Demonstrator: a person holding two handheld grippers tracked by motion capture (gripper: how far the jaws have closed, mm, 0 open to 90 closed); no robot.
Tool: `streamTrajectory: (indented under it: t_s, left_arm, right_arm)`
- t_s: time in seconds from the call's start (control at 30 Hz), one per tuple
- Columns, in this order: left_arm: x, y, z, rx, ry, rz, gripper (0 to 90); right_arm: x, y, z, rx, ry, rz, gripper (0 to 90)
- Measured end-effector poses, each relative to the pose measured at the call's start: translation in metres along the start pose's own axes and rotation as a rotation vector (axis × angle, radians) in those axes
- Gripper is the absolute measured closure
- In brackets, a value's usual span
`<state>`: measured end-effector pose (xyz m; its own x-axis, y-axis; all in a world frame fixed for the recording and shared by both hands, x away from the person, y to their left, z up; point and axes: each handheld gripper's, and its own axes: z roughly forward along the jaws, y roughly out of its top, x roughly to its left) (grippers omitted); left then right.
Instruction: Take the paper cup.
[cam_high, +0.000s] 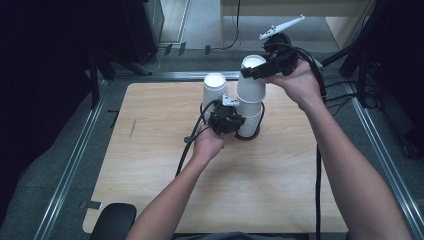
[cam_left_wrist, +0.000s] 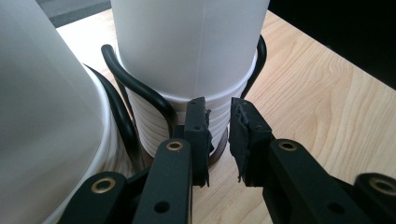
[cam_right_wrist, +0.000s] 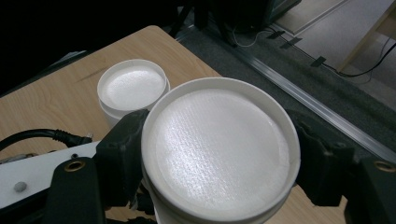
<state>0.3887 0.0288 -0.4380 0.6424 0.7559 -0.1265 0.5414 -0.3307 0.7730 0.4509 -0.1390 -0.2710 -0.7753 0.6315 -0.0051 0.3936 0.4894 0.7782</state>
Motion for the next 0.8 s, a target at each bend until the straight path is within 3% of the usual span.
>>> streamTrajectory:
  t_s: [0.43, 0.57, 0.7, 0.77, 0.8]
  left_arm:
    - [0.002, 0.0, -0.004, 0.019, -0.05, 0.006, 73.2]
    - [0.004, -0.001, -0.007, 0.039, -0.086, 0.005, 67.2]
    - [0.006, -0.003, -0.013, 0.082, -0.144, 0.027, 60.9]
    - [0.006, -0.004, -0.014, 0.081, -0.151, 0.032, 57.4]
    - [0.005, -0.005, -0.017, 0.082, -0.176, 0.053, 55.3]
  right_arm:
    - [0.007, 0.015, -0.036, 0.002, 0.03, -0.003, 27.2]
    - [0.011, 0.012, -0.046, 0.015, 0.038, -0.024, 27.2]
    - [0.016, 0.002, -0.059, 0.008, 0.079, -0.031, 27.1]
    - [0.017, -0.004, -0.063, 0.002, 0.102, -0.033, 27.0]
    - [0.018, -0.009, -0.066, 0.001, 0.105, -0.041, 27.0]
